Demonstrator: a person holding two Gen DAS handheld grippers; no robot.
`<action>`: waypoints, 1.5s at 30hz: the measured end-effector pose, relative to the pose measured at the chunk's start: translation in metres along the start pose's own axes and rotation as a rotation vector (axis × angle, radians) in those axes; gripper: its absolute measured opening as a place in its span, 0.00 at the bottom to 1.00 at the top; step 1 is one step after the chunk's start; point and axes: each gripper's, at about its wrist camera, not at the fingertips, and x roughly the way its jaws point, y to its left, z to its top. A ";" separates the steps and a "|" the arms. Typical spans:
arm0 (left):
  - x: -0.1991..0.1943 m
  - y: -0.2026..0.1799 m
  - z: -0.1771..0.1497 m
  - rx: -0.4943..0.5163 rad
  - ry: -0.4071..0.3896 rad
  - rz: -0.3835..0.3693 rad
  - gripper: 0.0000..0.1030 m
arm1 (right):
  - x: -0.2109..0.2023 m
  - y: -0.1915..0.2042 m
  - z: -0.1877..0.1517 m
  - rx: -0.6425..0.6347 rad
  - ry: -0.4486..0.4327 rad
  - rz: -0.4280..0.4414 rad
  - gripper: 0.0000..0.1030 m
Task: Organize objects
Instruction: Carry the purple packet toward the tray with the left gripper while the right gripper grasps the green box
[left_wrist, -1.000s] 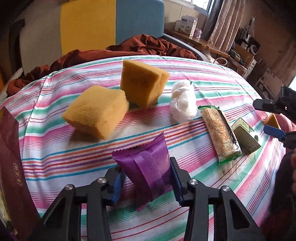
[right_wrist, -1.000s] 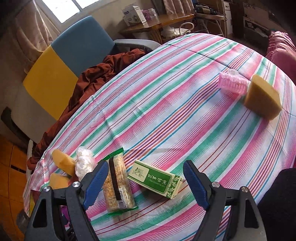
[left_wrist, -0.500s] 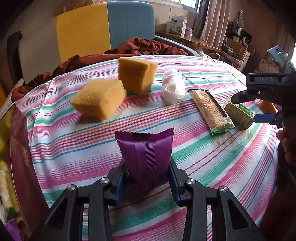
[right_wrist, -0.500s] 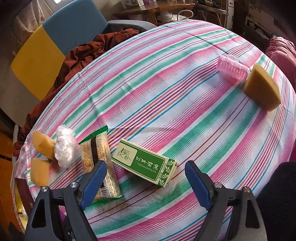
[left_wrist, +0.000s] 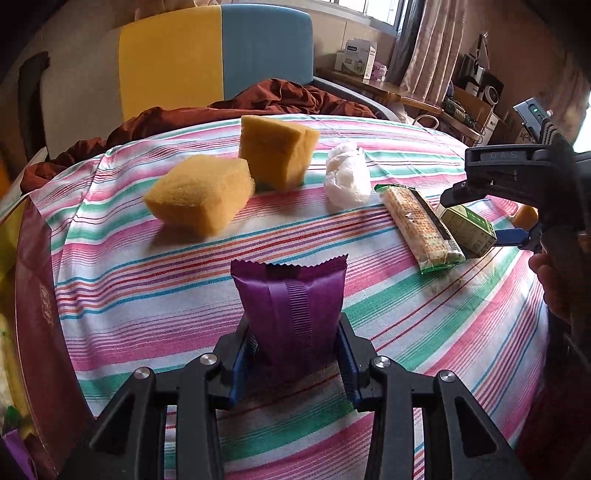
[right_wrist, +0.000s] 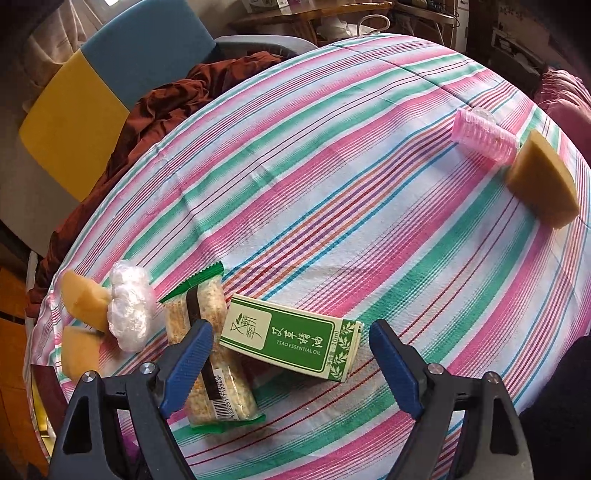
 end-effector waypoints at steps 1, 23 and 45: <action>0.000 0.001 -0.001 -0.002 -0.002 -0.001 0.40 | 0.001 0.000 0.000 -0.005 0.001 -0.010 0.85; -0.013 0.000 -0.010 0.017 -0.002 -0.001 0.37 | -0.004 -0.001 -0.004 -0.092 -0.019 -0.067 0.77; -0.150 0.046 -0.029 -0.067 -0.189 0.080 0.37 | -0.019 0.020 -0.008 -0.161 -0.096 -0.027 0.76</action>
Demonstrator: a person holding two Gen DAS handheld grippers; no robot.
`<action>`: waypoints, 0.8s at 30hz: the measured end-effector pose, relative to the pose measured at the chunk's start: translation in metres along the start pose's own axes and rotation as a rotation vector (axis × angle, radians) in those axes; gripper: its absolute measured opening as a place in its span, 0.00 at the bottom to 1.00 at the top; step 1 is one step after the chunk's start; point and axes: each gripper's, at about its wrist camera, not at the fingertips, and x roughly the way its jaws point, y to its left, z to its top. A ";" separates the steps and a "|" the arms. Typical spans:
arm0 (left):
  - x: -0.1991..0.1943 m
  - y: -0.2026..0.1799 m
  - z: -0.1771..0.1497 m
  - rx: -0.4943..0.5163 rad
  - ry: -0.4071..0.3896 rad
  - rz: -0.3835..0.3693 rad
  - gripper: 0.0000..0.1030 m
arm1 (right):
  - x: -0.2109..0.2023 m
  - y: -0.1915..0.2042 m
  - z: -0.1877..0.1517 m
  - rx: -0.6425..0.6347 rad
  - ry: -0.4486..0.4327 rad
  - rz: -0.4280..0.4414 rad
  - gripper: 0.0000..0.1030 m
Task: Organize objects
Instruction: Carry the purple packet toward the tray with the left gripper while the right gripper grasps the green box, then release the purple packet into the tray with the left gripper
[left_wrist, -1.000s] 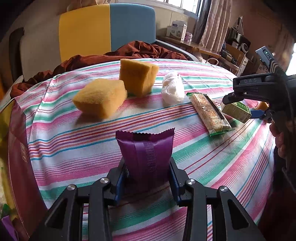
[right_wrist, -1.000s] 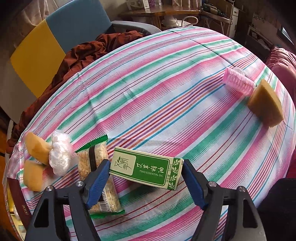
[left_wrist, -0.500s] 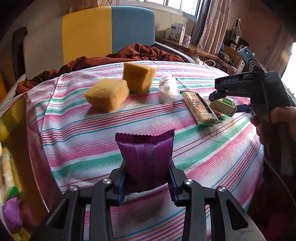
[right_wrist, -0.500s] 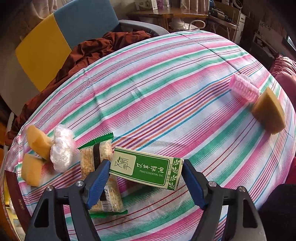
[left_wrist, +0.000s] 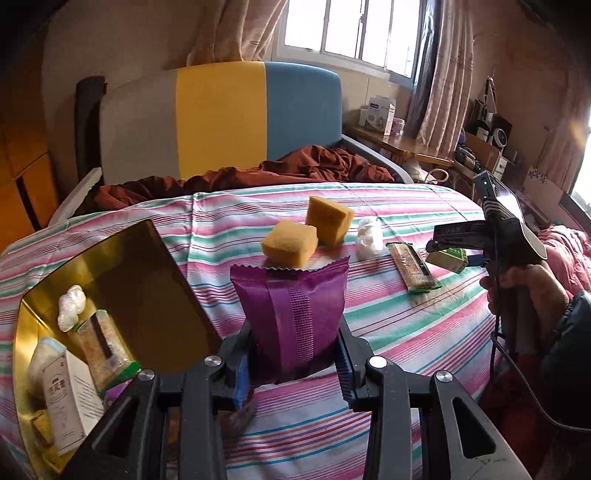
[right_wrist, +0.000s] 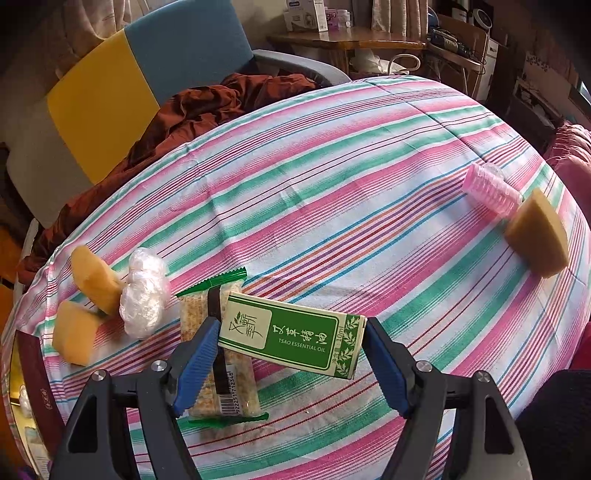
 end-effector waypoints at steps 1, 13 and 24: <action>-0.004 0.006 0.000 -0.011 -0.003 0.009 0.37 | 0.000 0.000 0.000 0.000 -0.002 -0.001 0.76; -0.044 0.130 -0.005 -0.245 -0.038 0.132 0.37 | -0.006 0.010 -0.002 -0.036 -0.034 0.008 0.76; -0.044 0.264 -0.031 -0.466 0.036 0.327 0.37 | -0.011 0.020 -0.004 -0.079 -0.063 0.009 0.77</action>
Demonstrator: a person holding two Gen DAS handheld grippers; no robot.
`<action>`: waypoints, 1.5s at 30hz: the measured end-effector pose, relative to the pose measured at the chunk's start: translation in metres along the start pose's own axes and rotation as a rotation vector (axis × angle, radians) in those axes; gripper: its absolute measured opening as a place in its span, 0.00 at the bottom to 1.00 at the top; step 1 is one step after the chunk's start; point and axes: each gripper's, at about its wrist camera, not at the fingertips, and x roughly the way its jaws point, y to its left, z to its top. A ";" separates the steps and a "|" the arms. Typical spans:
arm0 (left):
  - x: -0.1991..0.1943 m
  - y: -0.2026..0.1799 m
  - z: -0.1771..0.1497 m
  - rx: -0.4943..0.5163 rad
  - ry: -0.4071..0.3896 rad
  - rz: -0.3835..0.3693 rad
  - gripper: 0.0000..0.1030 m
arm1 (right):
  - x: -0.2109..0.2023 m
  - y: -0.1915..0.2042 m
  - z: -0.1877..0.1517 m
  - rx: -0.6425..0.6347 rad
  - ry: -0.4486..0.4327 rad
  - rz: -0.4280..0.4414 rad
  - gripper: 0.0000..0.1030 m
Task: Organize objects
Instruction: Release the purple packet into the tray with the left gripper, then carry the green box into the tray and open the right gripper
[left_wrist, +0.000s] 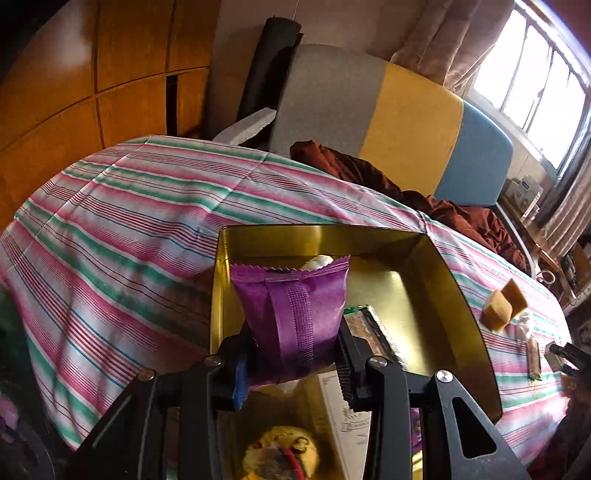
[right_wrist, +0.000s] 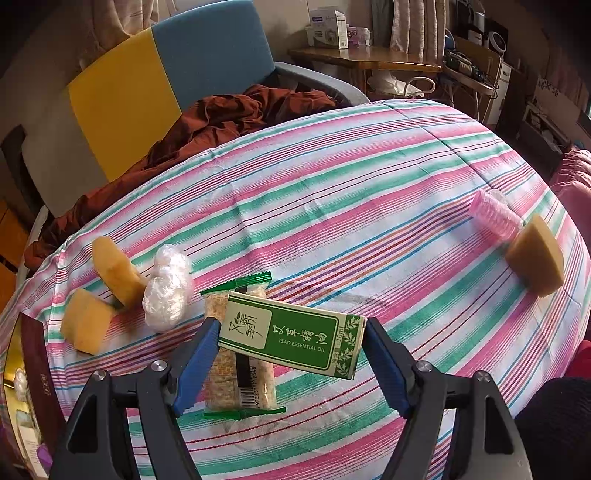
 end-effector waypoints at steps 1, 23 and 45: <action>0.005 0.001 0.001 0.008 0.007 0.008 0.37 | -0.001 0.001 0.000 -0.006 -0.009 0.000 0.76; 0.086 -0.001 0.036 0.016 0.135 0.066 0.51 | 0.001 0.015 -0.002 -0.071 -0.013 -0.017 0.77; -0.041 -0.019 -0.036 0.046 -0.099 0.025 0.62 | -0.038 0.083 -0.024 -0.265 -0.080 0.146 0.77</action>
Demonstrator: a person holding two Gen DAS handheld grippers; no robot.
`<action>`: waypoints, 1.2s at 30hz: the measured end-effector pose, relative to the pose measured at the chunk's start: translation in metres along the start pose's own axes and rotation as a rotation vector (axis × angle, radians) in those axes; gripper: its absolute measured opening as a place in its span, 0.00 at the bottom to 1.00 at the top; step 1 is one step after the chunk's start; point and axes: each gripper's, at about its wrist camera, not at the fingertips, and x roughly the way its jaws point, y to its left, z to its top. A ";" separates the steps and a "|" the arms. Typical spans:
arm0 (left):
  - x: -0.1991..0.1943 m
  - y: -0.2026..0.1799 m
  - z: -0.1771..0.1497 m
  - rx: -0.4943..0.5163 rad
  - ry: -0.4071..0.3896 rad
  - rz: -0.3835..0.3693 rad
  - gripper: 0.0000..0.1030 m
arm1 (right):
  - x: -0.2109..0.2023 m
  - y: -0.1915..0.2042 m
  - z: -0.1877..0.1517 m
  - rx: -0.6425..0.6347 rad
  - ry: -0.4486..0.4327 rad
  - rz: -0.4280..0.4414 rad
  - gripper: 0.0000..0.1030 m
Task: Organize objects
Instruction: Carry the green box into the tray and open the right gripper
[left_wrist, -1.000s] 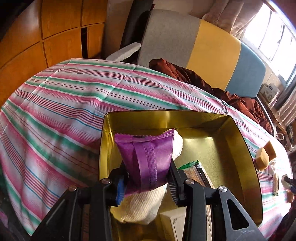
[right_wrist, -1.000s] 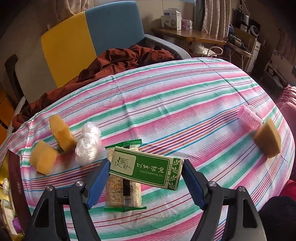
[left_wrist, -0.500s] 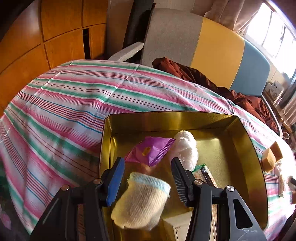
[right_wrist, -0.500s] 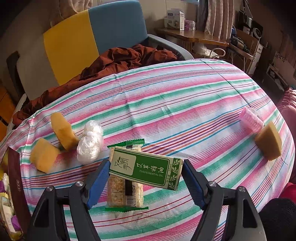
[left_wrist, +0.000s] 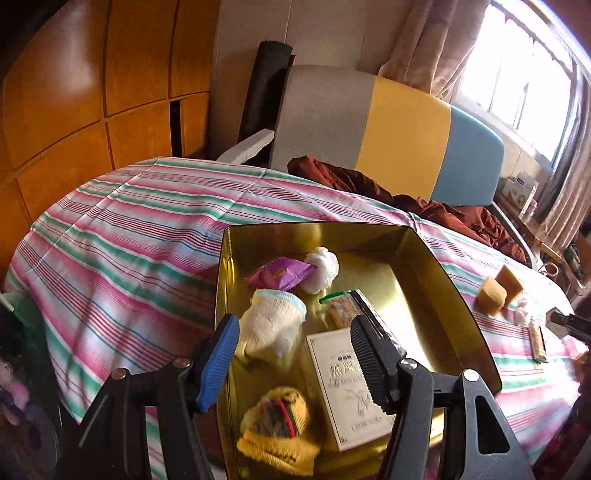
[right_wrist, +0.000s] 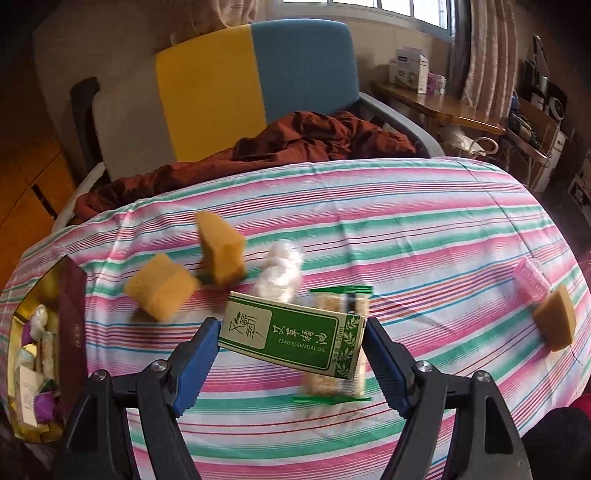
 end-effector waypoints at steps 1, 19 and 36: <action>-0.004 -0.001 -0.003 0.009 -0.005 -0.001 0.62 | -0.003 0.014 -0.002 -0.021 0.000 0.033 0.77; -0.025 0.012 -0.031 -0.005 0.006 0.032 1.00 | -0.020 0.264 -0.056 -0.446 0.078 0.402 0.77; -0.025 0.017 -0.035 -0.001 0.005 0.059 1.00 | 0.016 0.283 -0.069 -0.475 0.169 0.337 0.82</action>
